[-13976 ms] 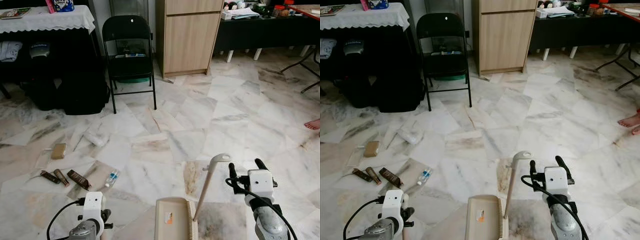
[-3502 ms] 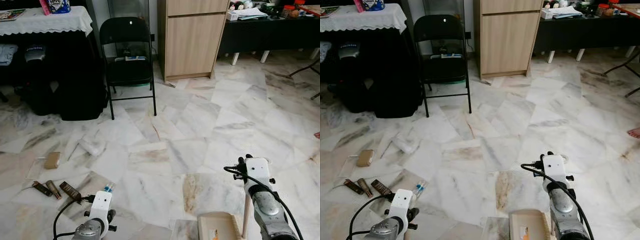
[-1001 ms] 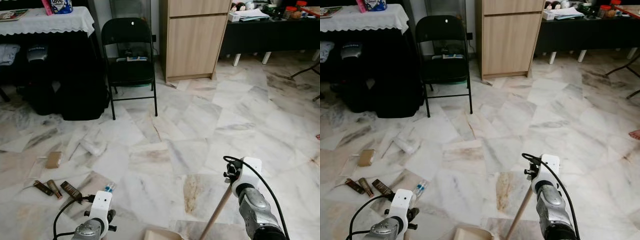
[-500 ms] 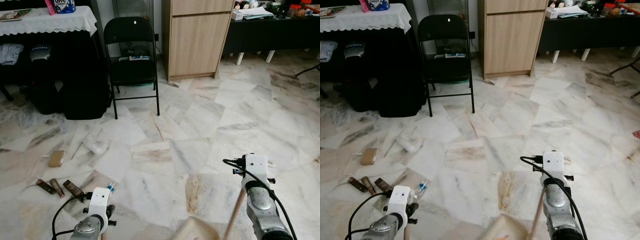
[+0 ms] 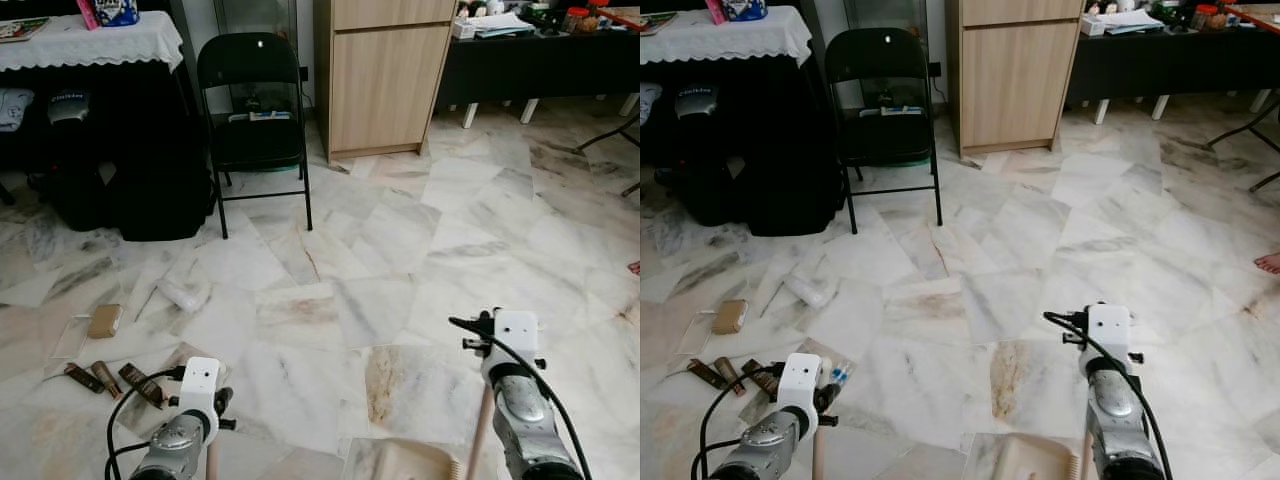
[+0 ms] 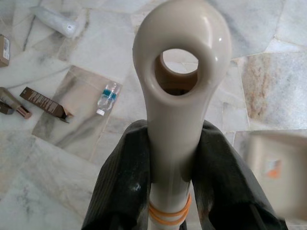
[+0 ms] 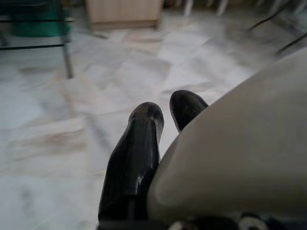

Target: Sweep floor

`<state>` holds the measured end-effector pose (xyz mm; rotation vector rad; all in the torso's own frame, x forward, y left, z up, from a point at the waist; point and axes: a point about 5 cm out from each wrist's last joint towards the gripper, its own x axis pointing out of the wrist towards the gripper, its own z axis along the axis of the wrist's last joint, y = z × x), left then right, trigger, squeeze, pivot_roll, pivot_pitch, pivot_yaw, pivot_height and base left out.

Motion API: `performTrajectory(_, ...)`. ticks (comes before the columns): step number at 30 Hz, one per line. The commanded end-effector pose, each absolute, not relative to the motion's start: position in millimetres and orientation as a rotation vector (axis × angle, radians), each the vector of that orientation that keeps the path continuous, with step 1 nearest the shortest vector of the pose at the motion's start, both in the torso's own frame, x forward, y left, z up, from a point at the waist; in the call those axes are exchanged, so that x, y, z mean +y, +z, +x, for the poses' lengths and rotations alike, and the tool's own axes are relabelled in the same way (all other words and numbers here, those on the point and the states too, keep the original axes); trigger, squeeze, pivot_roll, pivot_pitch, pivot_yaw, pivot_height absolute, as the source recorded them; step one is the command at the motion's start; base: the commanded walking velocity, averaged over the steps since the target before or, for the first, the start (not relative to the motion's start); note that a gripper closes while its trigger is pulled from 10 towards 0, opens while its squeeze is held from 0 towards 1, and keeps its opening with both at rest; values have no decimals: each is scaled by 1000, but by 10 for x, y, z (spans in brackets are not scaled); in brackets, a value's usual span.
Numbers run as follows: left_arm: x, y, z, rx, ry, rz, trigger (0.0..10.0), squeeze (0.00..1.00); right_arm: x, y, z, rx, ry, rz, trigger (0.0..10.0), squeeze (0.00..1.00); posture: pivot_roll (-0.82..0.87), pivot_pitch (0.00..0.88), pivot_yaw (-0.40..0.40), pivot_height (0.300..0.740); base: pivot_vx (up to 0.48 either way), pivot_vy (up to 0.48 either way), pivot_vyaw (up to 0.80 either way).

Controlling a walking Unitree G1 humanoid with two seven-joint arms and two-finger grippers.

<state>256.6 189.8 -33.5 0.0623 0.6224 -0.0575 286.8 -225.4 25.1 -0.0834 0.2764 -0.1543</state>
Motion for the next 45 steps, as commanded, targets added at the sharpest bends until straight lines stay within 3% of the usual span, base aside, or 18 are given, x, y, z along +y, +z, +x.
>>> performTrajectory(1,1912,-312,2579,596,-46,48,10000,0,-2149,127,2820,350,-105,-9,10000,0,-144,0,17,740,0,0,0)
performTrajectory(22,1897,-315,2585,601,-45,47,10000,0,-1861,37,2778,428,145,105,10000,0,-142,0,17,740,0,0,0)
performTrajectory(27,1897,-312,2587,599,-44,49,10000,0,-2098,167,2841,347,-1,-121,10000,0,-148,0,19,740,0,0,0)
performTrajectory(32,1907,-305,2591,589,-35,52,10000,0,-2311,335,2879,256,-114,-188,10000,0,-147,0,17,740,0,0,0)
performTrajectory(45,1926,-278,2613,570,-28,58,10000,0,-2535,729,2978,32,-312,-309,10000,0,-146,0,20,740,0,0,0)
